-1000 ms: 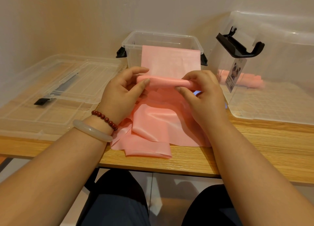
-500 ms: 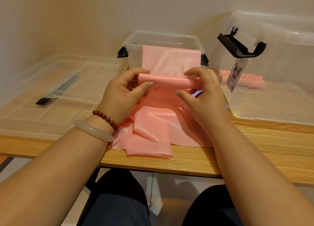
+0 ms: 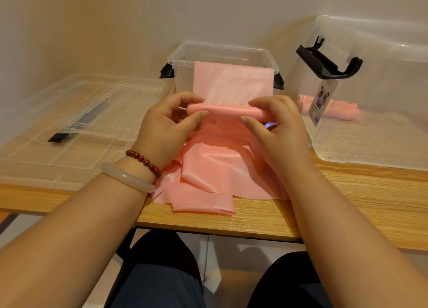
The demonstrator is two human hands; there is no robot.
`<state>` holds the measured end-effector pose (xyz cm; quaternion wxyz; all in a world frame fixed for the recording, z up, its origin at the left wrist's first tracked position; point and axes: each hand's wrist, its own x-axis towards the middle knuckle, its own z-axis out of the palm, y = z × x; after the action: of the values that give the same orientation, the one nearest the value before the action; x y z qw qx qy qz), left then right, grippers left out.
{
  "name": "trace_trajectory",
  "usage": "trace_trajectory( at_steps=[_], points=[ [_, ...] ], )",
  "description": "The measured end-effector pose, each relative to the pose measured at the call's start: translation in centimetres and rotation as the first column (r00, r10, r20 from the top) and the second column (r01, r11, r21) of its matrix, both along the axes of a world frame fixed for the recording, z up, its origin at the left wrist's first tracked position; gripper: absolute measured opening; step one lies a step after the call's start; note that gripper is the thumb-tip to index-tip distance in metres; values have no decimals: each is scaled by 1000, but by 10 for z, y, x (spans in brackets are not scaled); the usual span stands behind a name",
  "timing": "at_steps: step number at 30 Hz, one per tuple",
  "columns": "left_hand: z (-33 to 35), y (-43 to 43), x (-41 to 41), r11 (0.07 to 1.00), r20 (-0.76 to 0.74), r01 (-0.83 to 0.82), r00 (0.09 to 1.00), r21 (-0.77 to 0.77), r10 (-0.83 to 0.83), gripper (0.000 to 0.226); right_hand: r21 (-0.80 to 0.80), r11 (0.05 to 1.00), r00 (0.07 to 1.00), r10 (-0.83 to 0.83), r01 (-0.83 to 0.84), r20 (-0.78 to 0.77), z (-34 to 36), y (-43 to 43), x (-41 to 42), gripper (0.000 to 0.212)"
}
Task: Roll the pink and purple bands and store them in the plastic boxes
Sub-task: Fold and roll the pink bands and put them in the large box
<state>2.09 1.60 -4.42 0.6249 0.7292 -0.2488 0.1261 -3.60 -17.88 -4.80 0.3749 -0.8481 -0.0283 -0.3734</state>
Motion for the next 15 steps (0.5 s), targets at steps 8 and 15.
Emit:
trace_trajectory(
  at_steps=[8,15],
  points=[
    [2,-1,-1,999,-50,-7,999,-46,4,20,52,999,1000,0,0,-2,2,0,-2,26],
    [1,1,-1,1000,-28,8,1000,-15,-8,31,110,994,999,17,-13,-36,2,0,-2,18]
  ],
)
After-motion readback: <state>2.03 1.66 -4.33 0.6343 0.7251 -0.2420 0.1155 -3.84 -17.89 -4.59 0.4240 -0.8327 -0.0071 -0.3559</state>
